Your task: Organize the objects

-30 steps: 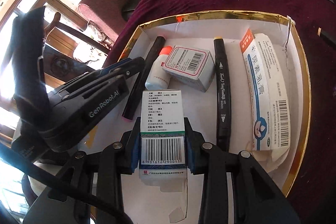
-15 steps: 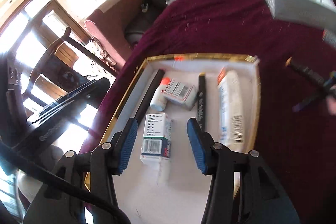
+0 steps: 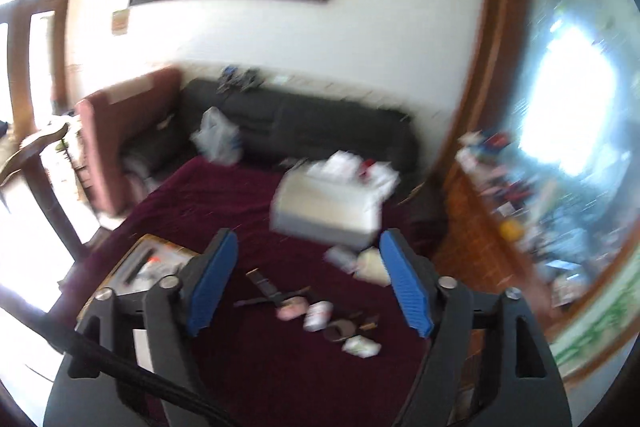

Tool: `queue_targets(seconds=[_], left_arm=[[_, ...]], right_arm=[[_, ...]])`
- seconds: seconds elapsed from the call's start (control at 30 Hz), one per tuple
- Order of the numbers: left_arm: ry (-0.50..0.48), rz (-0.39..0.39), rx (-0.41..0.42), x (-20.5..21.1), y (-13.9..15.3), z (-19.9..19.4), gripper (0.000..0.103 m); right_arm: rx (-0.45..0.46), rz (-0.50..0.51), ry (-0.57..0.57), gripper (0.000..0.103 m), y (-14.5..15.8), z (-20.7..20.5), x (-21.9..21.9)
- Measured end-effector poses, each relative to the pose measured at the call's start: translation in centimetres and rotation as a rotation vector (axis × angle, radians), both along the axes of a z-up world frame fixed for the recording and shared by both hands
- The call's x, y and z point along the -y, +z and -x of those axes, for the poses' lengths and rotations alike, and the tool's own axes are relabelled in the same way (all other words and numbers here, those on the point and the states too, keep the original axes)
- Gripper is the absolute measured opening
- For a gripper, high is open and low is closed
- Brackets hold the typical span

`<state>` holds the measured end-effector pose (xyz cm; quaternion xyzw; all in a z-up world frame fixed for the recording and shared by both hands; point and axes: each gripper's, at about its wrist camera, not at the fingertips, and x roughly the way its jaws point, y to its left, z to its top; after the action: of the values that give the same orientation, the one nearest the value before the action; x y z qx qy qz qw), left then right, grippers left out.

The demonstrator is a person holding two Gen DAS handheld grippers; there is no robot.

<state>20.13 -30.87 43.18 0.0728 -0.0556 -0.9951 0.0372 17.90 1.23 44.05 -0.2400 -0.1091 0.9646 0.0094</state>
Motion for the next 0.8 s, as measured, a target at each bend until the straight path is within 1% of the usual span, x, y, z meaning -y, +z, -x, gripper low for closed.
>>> queue_targets(seconds=[0.03, 0.07, 0.1, 0.13, 0.2, 0.23, 0.27, 0.3, 0.33, 0.37, 0.4, 0.43, 0.47, 0.5, 0.53, 0.57, 0.63, 0.67, 0.7, 0.73, 0.77, 0.8], left_arm=[[0.050, 0.030, -0.043, 0.1, 2.7, -0.8, 0.054], [0.092, 0.054, -0.073, 0.2, 4.4, -1.3, 0.056], [0.141, 0.089, -0.103, 0.1, 6.3, -1.5, 0.056], [0.202, 0.143, -0.123, -0.1, 8.8, -1.6, 0.057], [0.256, 0.201, -0.112, -0.3, 12.0, -1.1, 0.060], [0.276, 0.213, -0.100, -0.4, 13.4, -0.6, 0.062], [0.275, 0.212, -0.086, -0.5, 14.1, -0.2, 0.066], [0.249, 0.200, -0.066, -0.8, 14.5, 0.3, 0.066], [0.204, 0.175, -0.060, -1.2, 14.5, 0.7, 0.066], [0.143, 0.136, -0.062, -1.6, 13.8, 1.2, 0.070], [0.084, 0.107, -0.056, -2.4, 12.7, 1.9, 0.074], [0.012, 0.079, -0.035, -3.2, 11.0, 3.0, 0.077], [-0.041, 0.053, -0.012, -4.2, 8.9, 4.3, 0.077], [-0.093, 0.017, 0.012, -5.1, 6.4, 5.4, 0.077], [-0.140, -0.007, 0.041, -6.2, 4.1, 6.4, 0.077], [-0.207, -0.037, 0.087, -7.5, 1.1, 7.9, 0.077], [-0.308, -0.113, 0.162, -9.5, -4.5, 9.6, 0.077], [-0.360, -0.144, 0.211, -10.8, -7.7, 10.5, 0.077], [-0.400, -0.171, 0.250, -12.0, -10.3, 10.9, 0.077], [-0.442, -0.207, 0.304, -13.2, -13.7, 12.0, 0.077], [-0.473, -0.224, 0.345, -13.9, -15.7, 12.7, 0.077], [-0.511, -0.240, 0.391, -14.7, -17.7, 13.4, 0.077]], right_arm=[[-0.049, -0.027, -0.038, 0.082, 2.3, -1.3, -0.6], [-0.090, -0.049, -0.080, 0.082, 4.6, -2.5, -1.4], [-0.112, -0.062, -0.112, 0.082, 6.5, -3.3, -2.0], [-0.133, -0.072, -0.142, 0.083, 8.4, -3.9, -2.6], [-0.170, -0.089, -0.230, 0.084, 12.0, -4.4, -3.8], [-0.175, -0.092, -0.254, 0.086, 12.9, -4.1, -3.9], [-0.176, -0.091, -0.275, 0.090, 13.9, -3.9, -4.4], [-0.182, -0.080, -0.279, 0.093, 14.4, -3.6, -4.8], [-0.189, -0.062, -0.270, 0.103, 14.2, -3.4, -4.9], [-0.186, -0.032, -0.247, 0.103, 13.6, -2.9, -5.1], [-0.166, 0.003, -0.213, 0.103, 12.4, -2.1, -5.2], [-0.134, 0.040, -0.170, 0.103, 10.8, -0.9, -5.4], [-0.093, 0.067, -0.130, 0.103, 8.3, 0.6, -5.4], [-0.043, 0.079, -0.106, 0.103, 5.2, 2.2, -5.1], [0.021, 0.084, -0.079, 0.103, 2.0, 4.0, -4.9], [0.101, 0.091, -0.044, 0.103, -1.8, 6.5, -4.4], [0.241, 0.152, 0.011, 0.103, -9.3, 10.9, -3.7], [0.321, 0.206, 0.044, 0.103, -13.5, 13.2, -3.3], [0.390, 0.260, 0.068, 0.102, -17.2, 15.0, -3.1], [0.453, 0.318, 0.079, 0.100, -20.5, 16.9, -3.0], [0.525, 0.381, 0.088, 0.097, -24.3, 19.3, -2.5], [0.584, 0.430, 0.092, 0.096, -27.5, 21.4, -2.0]])
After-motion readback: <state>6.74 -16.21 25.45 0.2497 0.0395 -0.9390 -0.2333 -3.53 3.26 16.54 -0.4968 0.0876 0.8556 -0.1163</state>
